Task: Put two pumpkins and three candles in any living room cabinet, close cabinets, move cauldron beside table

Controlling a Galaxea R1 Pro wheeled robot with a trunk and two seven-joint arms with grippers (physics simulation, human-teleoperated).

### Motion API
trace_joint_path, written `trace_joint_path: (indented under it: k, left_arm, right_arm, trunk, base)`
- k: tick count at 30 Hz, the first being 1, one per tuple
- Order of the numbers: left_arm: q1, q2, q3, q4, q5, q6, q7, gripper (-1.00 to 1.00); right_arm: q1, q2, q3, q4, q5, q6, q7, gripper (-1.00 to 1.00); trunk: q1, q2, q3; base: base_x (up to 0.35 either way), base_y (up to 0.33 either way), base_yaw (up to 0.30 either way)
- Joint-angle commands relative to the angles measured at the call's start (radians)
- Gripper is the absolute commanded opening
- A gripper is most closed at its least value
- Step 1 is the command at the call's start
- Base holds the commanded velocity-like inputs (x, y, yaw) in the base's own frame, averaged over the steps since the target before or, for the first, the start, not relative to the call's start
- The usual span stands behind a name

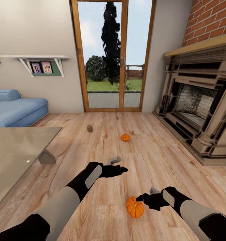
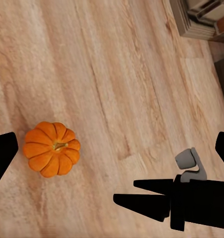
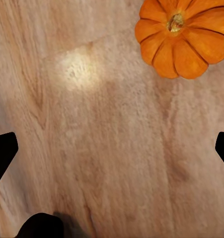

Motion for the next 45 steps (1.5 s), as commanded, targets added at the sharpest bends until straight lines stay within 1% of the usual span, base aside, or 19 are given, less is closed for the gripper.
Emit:
trace_joint_path:
  k: [1, 10, 13, 18, 28, 36, 45]
  left_arm:
    - [-0.001, 0.000, 0.000, 0.000, -0.002, 0.003, -0.003, 1.00]
    - [-0.001, 0.000, 0.000, 0.000, -0.002, 0.002, 0.000, 1.00]
    - [-0.001, 0.000, 0.000, 0.001, -0.002, 0.001, 0.001, 1.00]
    - [-0.001, 0.000, 0.000, 0.004, -0.004, 0.000, 0.003, 1.00]
    - [-0.001, 0.000, 0.000, 0.007, -0.004, -0.003, 0.004, 1.00]
    - [-0.001, 0.000, 0.000, 0.007, -0.004, -0.002, 0.003, 1.00]
    - [-0.001, 0.000, 0.000, 0.006, -0.004, 0.000, 0.003, 1.00]
  right_arm:
    - [0.000, -0.001, 0.006, -0.001, -0.002, 0.002, 0.004, 1.00]
    - [0.001, -0.001, 0.006, -0.001, -0.001, -0.056, 0.004, 1.00]
    - [0.001, -0.001, 0.006, 0.000, -0.001, -0.079, 0.003, 1.00]
    - [0.001, -0.001, 0.007, 0.001, 0.000, -0.088, 0.002, 1.00]
    - [0.001, -0.001, 0.007, 0.002, 0.001, -0.090, 0.002, 1.00]
    - [0.001, -0.001, 0.007, 0.002, 0.001, -0.090, 0.002, 1.00]
    - [0.001, -0.001, 0.007, 0.002, 0.001, -0.090, 0.002, 1.00]
  trunk:
    - [0.000, -0.001, -0.005]
    - [0.004, -0.003, -0.040]
    - [0.004, -0.003, -0.040]
    - [0.004, -0.003, -0.040]
    - [0.004, -0.003, -0.040]
    - [0.004, -0.003, -0.040]
    - [0.008, -0.005, -0.075]
  base:
    - [0.000, 0.000, 0.000]
    - [0.000, 0.000, 0.000]
    - [0.000, 0.000, 0.000]
    - [0.023, 0.000, 0.000]
    - [0.292, 0.000, 0.000]
    - [0.076, 0.000, 0.000]
    - [0.002, 0.000, 0.000]
